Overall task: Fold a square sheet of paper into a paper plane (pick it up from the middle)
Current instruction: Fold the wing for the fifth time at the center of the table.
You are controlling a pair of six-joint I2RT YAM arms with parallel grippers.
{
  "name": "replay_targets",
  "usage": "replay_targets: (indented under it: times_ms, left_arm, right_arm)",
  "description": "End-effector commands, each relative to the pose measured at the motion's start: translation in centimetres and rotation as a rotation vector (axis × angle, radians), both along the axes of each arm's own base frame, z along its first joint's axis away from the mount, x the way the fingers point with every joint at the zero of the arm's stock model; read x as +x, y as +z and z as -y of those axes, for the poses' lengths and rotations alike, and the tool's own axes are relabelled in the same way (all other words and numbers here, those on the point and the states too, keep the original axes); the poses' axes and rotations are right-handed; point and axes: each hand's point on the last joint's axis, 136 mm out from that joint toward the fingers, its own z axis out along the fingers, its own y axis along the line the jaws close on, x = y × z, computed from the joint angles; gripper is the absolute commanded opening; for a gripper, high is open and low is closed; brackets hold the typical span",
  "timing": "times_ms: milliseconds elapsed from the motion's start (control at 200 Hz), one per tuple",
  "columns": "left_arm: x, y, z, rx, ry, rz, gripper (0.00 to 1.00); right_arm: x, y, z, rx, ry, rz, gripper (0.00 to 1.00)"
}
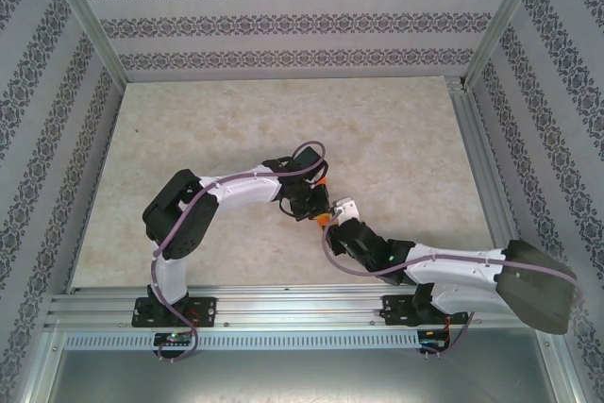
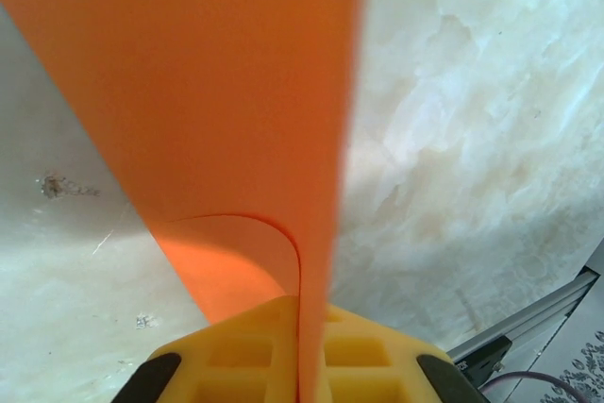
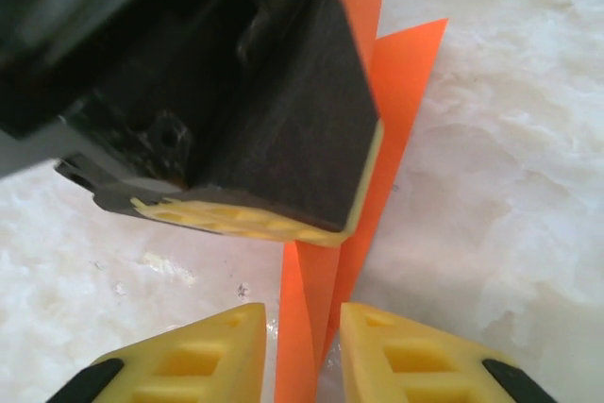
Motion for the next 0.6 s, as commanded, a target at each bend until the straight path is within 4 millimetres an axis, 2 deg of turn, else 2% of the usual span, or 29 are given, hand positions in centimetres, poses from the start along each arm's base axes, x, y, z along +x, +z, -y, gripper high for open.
replay_targets:
  times_ms: [0, 145, 225, 404, 594]
  left_arm:
    - [0.2, -0.1, 0.3, 0.015, -0.036, 0.028, 0.09]
    - [0.5, -0.3, 0.9, -0.003, -0.073, 0.058, 0.09]
    - [0.5, -0.6, 0.9, -0.005, -0.094, 0.068, 0.05]
    - [0.6, -0.4, 0.5, 0.009, -0.142, 0.104, 0.02]
    - [0.9, 0.8, 1.4, -0.074, -0.191, 0.127, 0.02]
  right_arm:
    - [-0.9, -1.2, 2.3, 0.046, -0.073, -0.107, 0.33]
    - [-0.7, -1.8, 4.6, 0.213, -0.178, -0.294, 0.30]
    - [-0.4, -2.0, 5.4, 0.293, -0.220, -0.381, 0.25]
    - [-0.4, -1.4, 4.2, 0.391, -0.169, -0.494, 0.20]
    - [-0.2, -1.2, 2.6, 0.445, -0.122, -0.542, 0.18]
